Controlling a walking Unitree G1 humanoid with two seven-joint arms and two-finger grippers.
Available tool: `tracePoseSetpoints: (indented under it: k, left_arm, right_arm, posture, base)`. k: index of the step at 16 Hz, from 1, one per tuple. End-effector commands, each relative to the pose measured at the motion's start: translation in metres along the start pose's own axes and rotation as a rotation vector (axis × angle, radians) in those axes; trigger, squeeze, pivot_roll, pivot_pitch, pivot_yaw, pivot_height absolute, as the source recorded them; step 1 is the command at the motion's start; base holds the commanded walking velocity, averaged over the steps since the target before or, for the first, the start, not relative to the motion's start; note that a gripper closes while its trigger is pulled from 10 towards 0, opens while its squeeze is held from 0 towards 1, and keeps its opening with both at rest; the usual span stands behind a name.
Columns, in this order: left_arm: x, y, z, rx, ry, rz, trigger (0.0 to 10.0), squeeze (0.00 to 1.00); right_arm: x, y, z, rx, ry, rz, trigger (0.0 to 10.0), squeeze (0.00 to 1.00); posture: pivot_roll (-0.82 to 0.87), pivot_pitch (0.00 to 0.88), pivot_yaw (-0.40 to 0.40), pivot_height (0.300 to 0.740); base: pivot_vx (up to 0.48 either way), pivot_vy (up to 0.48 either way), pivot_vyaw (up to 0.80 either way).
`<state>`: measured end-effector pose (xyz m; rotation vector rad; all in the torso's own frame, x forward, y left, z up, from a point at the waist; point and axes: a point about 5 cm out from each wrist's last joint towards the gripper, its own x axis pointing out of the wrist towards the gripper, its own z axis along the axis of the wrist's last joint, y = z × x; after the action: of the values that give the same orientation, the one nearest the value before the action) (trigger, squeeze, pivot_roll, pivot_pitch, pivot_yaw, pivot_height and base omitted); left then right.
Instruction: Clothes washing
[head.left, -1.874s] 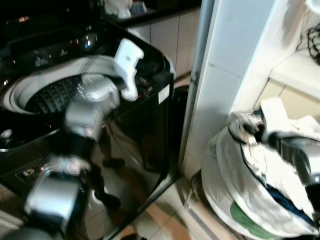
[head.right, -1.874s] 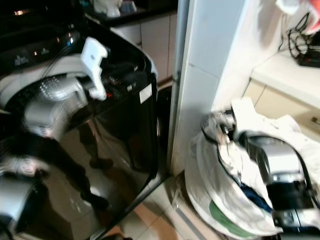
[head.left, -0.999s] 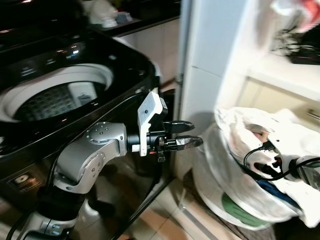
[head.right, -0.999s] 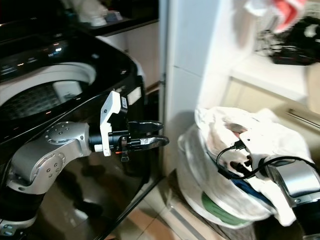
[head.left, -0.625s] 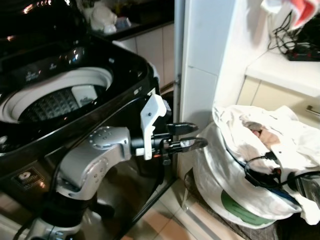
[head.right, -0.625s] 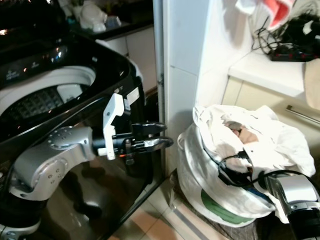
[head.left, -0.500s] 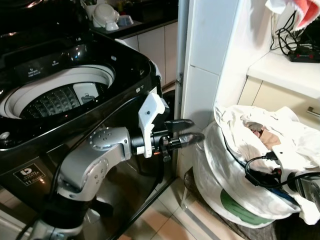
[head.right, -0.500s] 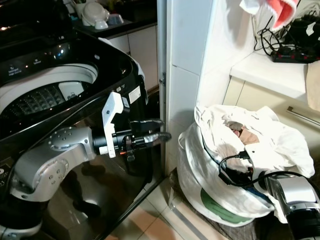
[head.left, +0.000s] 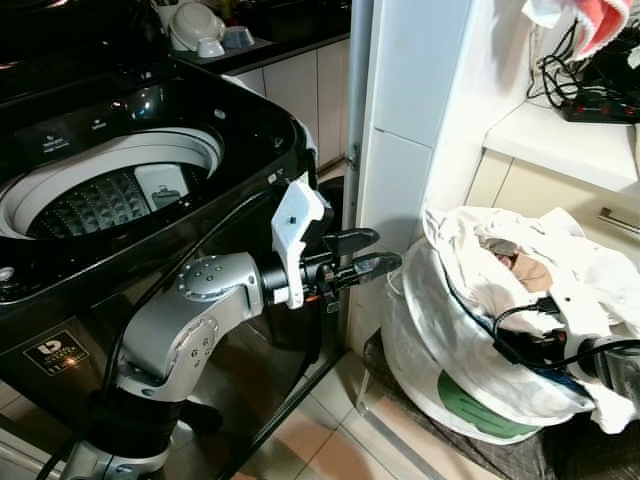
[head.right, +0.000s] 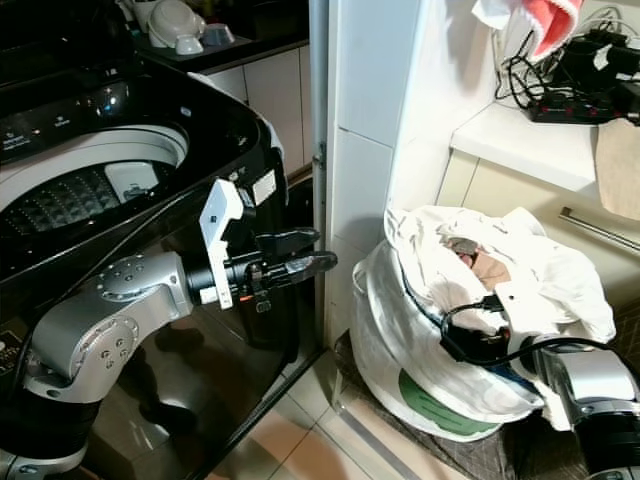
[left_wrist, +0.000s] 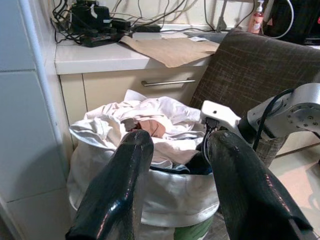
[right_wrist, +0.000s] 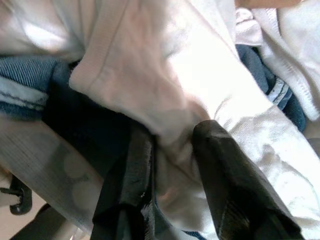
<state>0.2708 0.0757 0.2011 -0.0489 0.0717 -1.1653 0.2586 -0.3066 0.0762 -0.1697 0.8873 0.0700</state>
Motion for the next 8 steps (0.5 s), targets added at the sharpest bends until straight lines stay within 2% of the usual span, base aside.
tracePoseSetpoints:
  k: [1, 3, 8]
  left_arm:
    - [-0.0024, 0.0036, 0.0042, 0.02, -0.005, 0.02, 10.0, 0.0]
    - [-0.002, 0.0046, 0.0051, 0.022, -0.007, 0.023, 10.0, 0.0]
    - [-0.0013, 0.0046, 0.0049, 0.019, -0.01, 0.026, 10.0, 0.0]
  right_arm:
    - [-0.003, -0.0011, 0.0121, 0.028, -0.058, 0.019, 0.0, 0.0]
    - [-0.0042, -0.0024, 0.0166, 0.078, -0.096, 0.043, 0.0, 0.0]
    - [-0.0025, -0.0005, 0.0123, 0.099, -0.088, 0.058, 0.0, 0.0]
  posture:
    - [-0.08, 0.0, 0.037, 0.74]
    - [-0.08, 0.0, 0.037, 0.74]
    - [-0.08, 0.0, 0.036, 0.74]
  base:
    - [0.0, 0.0, 0.0]
    - [0.0, 0.0, 0.0]
    - [0.0, 0.0, 0.0]
